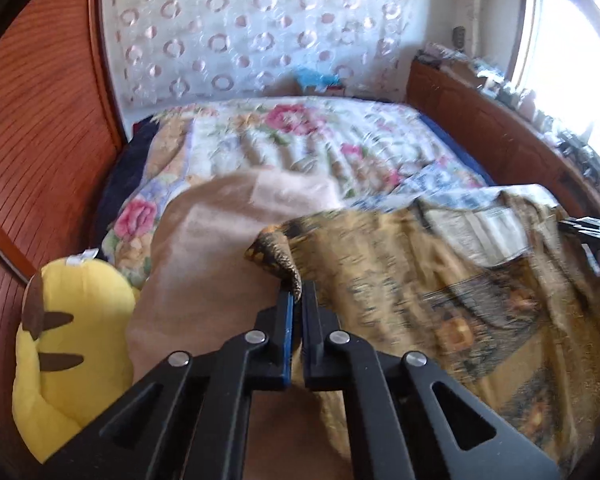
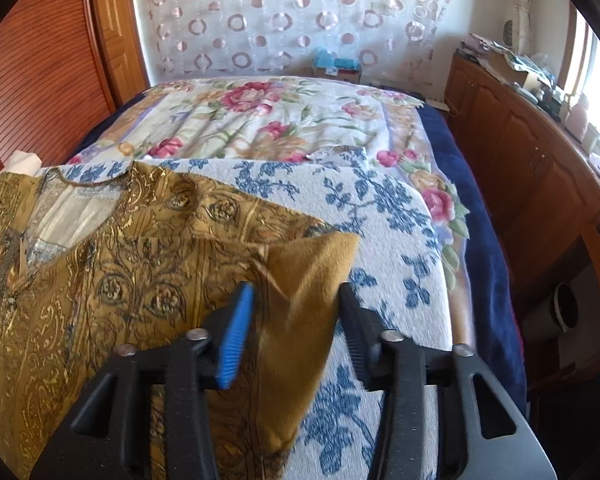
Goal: Fold small clothes
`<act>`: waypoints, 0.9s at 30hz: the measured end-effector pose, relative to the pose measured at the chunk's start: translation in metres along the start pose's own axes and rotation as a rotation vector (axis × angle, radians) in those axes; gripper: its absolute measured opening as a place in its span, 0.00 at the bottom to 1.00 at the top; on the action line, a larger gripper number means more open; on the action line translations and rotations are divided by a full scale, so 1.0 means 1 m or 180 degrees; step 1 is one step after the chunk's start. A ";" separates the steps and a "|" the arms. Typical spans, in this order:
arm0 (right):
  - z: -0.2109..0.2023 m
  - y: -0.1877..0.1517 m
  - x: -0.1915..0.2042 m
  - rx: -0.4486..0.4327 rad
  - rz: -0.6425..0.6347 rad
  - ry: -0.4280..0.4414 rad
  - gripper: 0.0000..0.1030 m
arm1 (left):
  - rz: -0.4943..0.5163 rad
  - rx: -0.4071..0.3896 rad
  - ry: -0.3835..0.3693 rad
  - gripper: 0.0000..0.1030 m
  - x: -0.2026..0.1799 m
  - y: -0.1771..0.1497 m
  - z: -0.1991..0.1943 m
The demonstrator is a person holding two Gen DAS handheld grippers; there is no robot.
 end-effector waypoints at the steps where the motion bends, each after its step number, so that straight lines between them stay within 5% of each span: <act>1: 0.000 0.003 0.003 0.0003 -0.0046 -0.0005 0.13 | 0.0023 -0.0052 -0.0009 0.00 -0.004 0.002 -0.006; 2: 0.000 0.005 0.007 0.0008 -0.0096 0.0030 0.05 | 0.0043 -0.0084 -0.0015 0.00 -0.008 0.003 -0.010; 14: -0.098 0.009 0.035 -0.0826 -0.0190 0.0216 0.02 | 0.0290 -0.0454 -0.0380 0.00 -0.072 -0.014 -0.075; 27: -0.175 -0.051 0.036 -0.0998 -0.0109 0.0337 0.01 | 0.0350 -0.0558 -0.0292 0.00 -0.078 -0.076 -0.135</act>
Point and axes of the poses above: each gripper's, at about its wrist camera, not at the fingertips, and z roughly the way its jaws point, x to its left, y to its top, the point moved 4 cm from there along z, roughly the way its jaws point, and after that the axes turned 7 degrees about -y, right-handed, at the moved point
